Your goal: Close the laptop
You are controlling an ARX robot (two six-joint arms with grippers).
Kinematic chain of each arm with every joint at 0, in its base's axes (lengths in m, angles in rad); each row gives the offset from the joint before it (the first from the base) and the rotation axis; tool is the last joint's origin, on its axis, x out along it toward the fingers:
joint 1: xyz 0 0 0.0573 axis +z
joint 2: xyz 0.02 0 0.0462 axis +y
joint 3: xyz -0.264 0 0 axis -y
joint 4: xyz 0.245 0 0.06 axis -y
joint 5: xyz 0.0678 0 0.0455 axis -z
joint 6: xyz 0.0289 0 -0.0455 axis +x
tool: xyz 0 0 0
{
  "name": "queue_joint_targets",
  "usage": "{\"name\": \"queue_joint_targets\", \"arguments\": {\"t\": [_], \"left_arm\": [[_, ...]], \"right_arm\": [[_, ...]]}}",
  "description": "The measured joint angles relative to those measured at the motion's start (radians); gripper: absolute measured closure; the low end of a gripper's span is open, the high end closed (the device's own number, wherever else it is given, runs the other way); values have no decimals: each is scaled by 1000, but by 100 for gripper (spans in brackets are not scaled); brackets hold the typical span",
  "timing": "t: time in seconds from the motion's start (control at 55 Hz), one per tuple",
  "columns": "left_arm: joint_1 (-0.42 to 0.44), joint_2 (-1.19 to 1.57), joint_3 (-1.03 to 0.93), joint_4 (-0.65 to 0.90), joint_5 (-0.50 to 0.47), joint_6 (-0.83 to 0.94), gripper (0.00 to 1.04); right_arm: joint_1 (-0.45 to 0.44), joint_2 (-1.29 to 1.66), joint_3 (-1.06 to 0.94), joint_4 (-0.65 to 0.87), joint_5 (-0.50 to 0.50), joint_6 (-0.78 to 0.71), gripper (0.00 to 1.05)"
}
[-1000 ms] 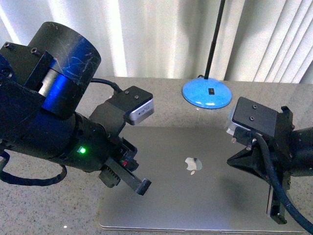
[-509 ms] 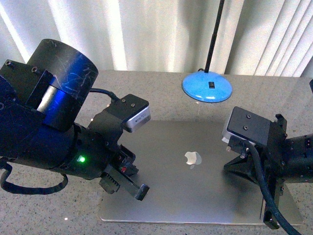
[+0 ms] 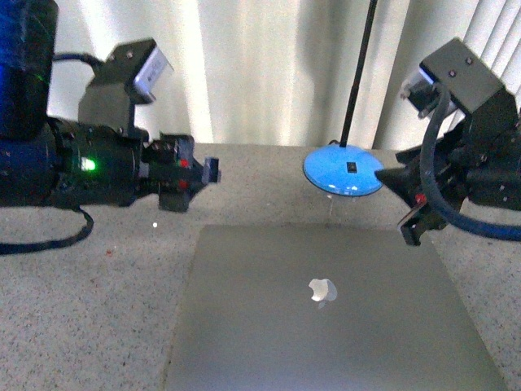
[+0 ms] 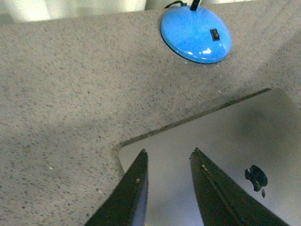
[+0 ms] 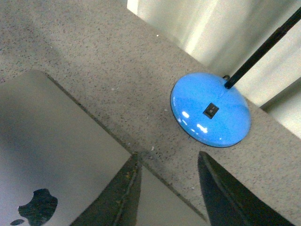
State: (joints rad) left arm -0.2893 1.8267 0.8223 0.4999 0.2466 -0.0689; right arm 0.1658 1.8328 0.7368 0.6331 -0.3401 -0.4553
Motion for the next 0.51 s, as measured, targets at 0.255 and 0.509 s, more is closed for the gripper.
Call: {"name": "queue_joint_targets", "arguments": {"t": [0.255,0.509], "left_arm": [[-13,40,-239,637,-473,45,84],[79,-174,-462,795,-453,57,101]], "right_arm": [[22,61,-184,556,454,284,73],[-29,-140,-392,709,470,425,102]]}}
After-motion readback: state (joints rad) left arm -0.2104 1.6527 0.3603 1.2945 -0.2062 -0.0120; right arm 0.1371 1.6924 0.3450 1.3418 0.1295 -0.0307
